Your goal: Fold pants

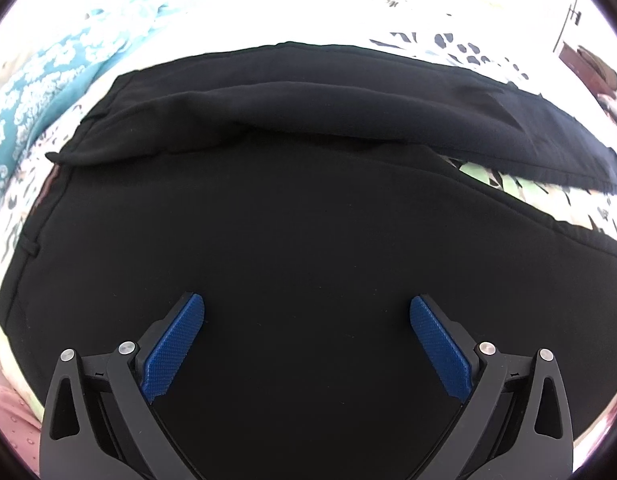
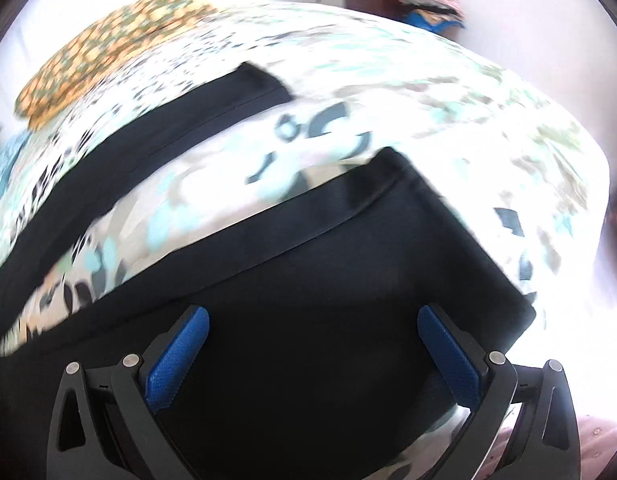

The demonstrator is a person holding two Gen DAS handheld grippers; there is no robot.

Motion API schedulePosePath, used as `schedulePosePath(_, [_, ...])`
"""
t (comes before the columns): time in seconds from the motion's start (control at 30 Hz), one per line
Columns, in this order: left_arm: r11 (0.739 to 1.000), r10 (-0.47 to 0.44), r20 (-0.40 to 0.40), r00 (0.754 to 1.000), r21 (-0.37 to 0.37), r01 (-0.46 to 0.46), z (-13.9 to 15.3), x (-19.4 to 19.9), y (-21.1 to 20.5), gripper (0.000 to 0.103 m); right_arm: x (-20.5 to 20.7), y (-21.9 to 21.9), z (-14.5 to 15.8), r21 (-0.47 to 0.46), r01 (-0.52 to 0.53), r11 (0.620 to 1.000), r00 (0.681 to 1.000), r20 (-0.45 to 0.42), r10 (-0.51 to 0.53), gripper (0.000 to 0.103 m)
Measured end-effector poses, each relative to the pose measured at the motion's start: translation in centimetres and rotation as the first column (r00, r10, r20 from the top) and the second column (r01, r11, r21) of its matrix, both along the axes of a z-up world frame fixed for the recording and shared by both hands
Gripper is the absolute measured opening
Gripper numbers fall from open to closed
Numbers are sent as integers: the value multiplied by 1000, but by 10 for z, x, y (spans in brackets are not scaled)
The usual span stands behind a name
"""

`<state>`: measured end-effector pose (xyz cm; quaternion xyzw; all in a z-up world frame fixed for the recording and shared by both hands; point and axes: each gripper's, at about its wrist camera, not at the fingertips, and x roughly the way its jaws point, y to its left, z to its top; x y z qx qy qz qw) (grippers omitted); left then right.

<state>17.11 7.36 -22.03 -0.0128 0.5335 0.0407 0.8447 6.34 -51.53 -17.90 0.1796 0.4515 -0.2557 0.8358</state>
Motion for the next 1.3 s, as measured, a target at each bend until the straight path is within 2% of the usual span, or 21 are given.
schedulePosePath(0.07, [1000, 29, -6, 1000, 8, -29, 4, 1, 3, 103, 4, 5, 1, -34, -9, 999, 1000, -30, 8, 103])
schedulePosePath(0.13, [995, 94, 50, 994, 24, -95, 19, -2, 12, 102, 8, 17, 11, -71, -29, 997, 998, -52, 25, 103])
schedulePosePath(0.2, [991, 125, 146, 981, 35, -132, 38, -1, 25, 102, 7, 30, 29, -78, -82, 994, 996, 24, 84, 103])
schedulePosePath(0.27, [980, 157, 215, 964, 85, -179, 48, 8, 40, 102, 17, 40, 45, -69, -166, 984, 980, 95, 172, 103])
schedulePosePath(0.37, [970, 187, 177, 966, 120, -210, 33, 29, 65, 102, 62, 42, 57, -6, -309, 951, 944, 117, 308, 103])
schedulePosePath(0.43, [961, 220, 119, 968, 147, -236, 8, 39, 79, 102, 94, 30, 61, 62, -355, 933, 930, 123, 346, 103])
schedulePosePath(0.47, [962, 232, 84, 969, 131, -241, -6, 42, 86, 103, 112, 18, 63, 102, -365, 926, 928, 119, 353, 103])
schedulePosePath(0.5, [963, 248, 115, 962, 75, -257, -8, 38, 93, 103, 130, 4, 62, 126, -359, 925, 932, 102, 348, 103])
schedulePosePath(0.53, [956, 278, 146, 949, 49, -288, -7, 35, 100, 103, 148, -11, 59, 140, -346, 928, 938, 78, 338, 103])
schedulePosePath(0.6, [956, 270, 152, 951, 72, -283, -9, 37, 98, 103, 180, -49, 48, 185, -294, 938, 955, 9, 298, 103])
schedulePosePath(0.7, [954, 262, 183, 947, 98, -283, -14, 32, 92, 103, 216, -96, 29, 239, -146, 960, 978, -111, 176, 103])
schedulePosePath(0.73, [954, 262, 185, 947, 98, -283, -14, 31, 92, 103, 226, -105, 25, 259, -113, 959, 979, -133, 152, 98])
schedulePosePath(0.77, [954, 262, 187, 947, 98, -283, -14, 32, 92, 103, 236, -109, 21, 271, -102, 957, 980, -140, 144, 88])
schedulePosePath(0.83, [954, 261, 192, 946, 99, -284, -15, 28, 93, 103, 259, -107, 18, 270, -129, 954, 974, -147, 174, 83])
schedulePosePath(1.0, [953, 260, 197, 945, 103, -283, -13, 26, 87, 103, 306, -81, 6, 141, -241, 960, 937, -225, 268, 83])
schedulePosePath(1.1, [953, 258, 196, 946, 106, -282, -14, 19, 84, 103, 314, -79, -6, 183, -270, 945, 936, -182, 303, 81])
schedulePosePath(1.13, [953, 258, 196, 946, 109, -282, -14, 18, 83, 103, 313, -76, -7, 186, -287, 940, 933, -165, 318, 77])
schedulePosePath(1.2, [953, 257, 198, 946, 112, -283, -14, 18, 83, 103, 307, -67, 0, 189, -346, 919, 924, -99, 368, 53])
schedulePosePath(1.23, [953, 258, 199, 945, 111, -283, -14, 18, 83, 103, 303, -63, 5, 195, -369, 909, 919, -72, 389, 29])
schedulePosePath(1.27, [953, 258, 200, 945, 111, -283, -14, 18, 83, 103, 297, -57, 14, 192, -401, 896, 909, -35, 414, 13])
schedulePosePath(1.3, [952, 258, 201, 945, 111, -284, -14, 18, 83, 103, 290, -49, 25, 192, -442, 876, 894, 10, 449, 8])
